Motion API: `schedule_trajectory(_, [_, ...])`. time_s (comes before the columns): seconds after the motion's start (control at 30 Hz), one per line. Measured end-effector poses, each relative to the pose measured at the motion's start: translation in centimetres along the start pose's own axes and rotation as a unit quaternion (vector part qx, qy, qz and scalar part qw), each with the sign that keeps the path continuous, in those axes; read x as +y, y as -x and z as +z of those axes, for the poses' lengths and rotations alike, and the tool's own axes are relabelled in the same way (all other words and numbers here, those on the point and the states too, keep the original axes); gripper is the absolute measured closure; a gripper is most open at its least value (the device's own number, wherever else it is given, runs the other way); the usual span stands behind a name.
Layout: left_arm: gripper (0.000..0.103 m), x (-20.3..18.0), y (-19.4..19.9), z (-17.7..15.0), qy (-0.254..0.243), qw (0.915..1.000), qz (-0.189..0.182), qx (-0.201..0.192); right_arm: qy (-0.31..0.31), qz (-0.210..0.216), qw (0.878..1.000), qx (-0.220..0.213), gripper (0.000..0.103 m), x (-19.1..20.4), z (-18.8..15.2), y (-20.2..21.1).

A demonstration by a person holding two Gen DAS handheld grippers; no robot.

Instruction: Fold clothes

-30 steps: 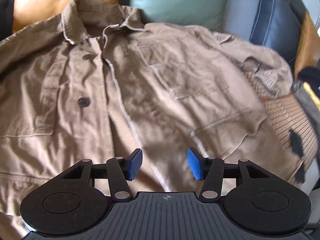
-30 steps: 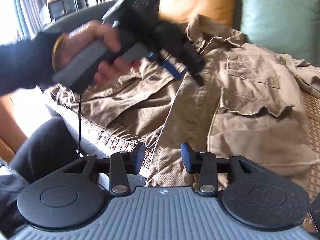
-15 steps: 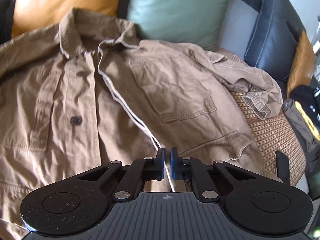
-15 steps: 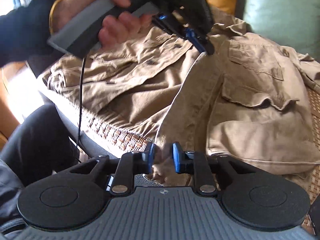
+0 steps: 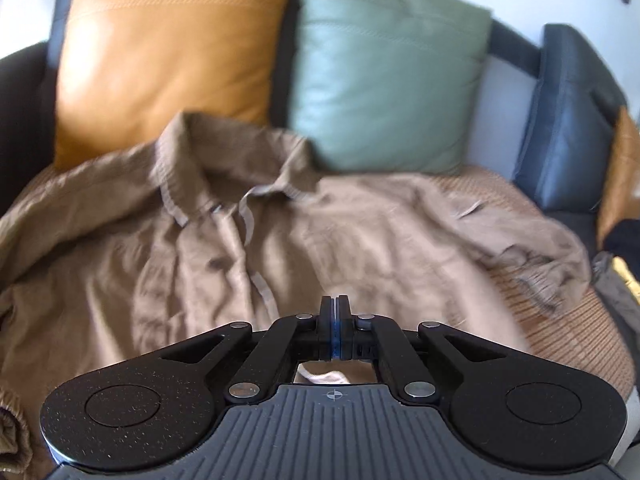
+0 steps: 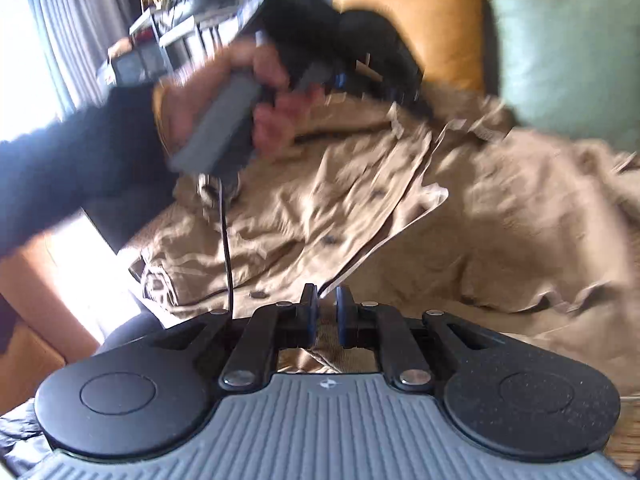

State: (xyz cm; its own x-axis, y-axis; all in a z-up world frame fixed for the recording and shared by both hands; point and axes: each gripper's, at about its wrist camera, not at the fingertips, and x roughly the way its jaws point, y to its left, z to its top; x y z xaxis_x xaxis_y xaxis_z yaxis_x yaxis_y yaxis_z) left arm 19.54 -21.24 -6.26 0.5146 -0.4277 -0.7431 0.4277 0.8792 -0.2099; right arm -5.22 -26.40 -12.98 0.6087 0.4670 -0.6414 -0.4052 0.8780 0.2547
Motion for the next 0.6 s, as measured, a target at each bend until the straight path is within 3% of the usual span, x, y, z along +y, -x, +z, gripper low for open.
schedule_trajectory(0.1, [0.103,1.9,-0.3,-2.6,-0.003,0.9995,0.006,0.031,-0.009,0.012,0.999,0.044,0.103,-0.1,-1.5,-4.4])
schedule_trajectory(0.17, [0.103,2.4,-0.1,-4.5,-0.011,0.9988,0.001,0.048,-0.015,0.018,0.998,0.063,0.103,0.0,-2.5,-6.4])
schedule_trajectory(0.2, [0.098,2.5,0.1,-5.3,-0.015,0.9983,-0.006,0.056,-0.013,0.017,0.998,0.061,0.103,0.2,-2.8,-6.4])
schedule_trajectory(0.27, [0.084,2.4,0.4,-6.6,-0.029,0.9970,-0.012,0.070,-0.017,0.025,0.998,0.052,0.100,0.3,-2.8,-5.3])
schedule_trajectory(0.37, [0.076,1.5,0.2,-7.5,-0.050,0.9959,-0.006,0.076,-0.036,0.018,0.999,0.015,0.099,-0.5,-2.6,-1.9])
schedule_trajectory(0.43, [0.055,0.9,-0.2,-7.1,-0.033,0.9969,-0.012,0.071,-0.038,-0.003,0.999,-0.008,0.096,-1.2,-2.4,0.8])
schedule_trajectory(0.47, [0.044,0.7,-0.4,-6.8,-0.023,0.9973,-0.016,0.069,-0.037,-0.019,0.999,-0.016,0.090,-1.4,-2.4,2.0])
schedule_trajectory(0.6, [0.043,-0.1,-1.8,-5.6,0.028,0.9969,-0.032,0.066,-0.031,-0.097,0.994,-0.030,0.073,-2.9,-3.4,5.8])
